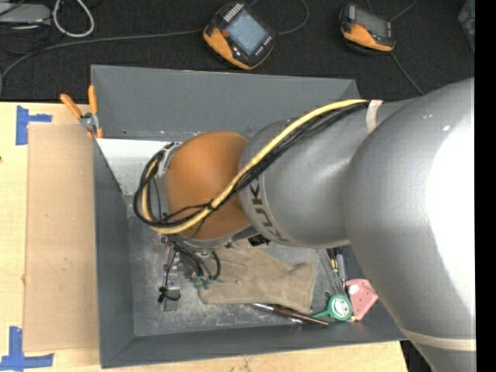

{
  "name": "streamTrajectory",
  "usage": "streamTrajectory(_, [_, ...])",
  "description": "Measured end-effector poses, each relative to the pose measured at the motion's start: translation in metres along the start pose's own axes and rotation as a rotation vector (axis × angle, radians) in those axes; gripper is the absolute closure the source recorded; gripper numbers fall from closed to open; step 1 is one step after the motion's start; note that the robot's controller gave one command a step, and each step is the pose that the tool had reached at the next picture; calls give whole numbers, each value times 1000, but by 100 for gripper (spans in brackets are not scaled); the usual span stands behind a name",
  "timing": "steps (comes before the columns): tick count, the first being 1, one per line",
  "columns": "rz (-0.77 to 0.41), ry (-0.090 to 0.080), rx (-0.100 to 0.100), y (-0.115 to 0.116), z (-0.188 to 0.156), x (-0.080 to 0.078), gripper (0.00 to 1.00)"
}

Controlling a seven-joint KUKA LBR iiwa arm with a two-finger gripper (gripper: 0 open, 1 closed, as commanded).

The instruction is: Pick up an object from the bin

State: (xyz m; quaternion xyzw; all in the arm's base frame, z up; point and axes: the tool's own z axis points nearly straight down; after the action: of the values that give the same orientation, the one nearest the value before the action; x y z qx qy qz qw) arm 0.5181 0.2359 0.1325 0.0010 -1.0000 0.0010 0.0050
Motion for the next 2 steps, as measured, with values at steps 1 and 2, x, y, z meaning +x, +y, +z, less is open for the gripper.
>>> streamTrajectory(1, [5,-7,-2,-1,-4,-3,0])
streamTrajectory(2, [-239,-7,0,-90,61,-83,0])
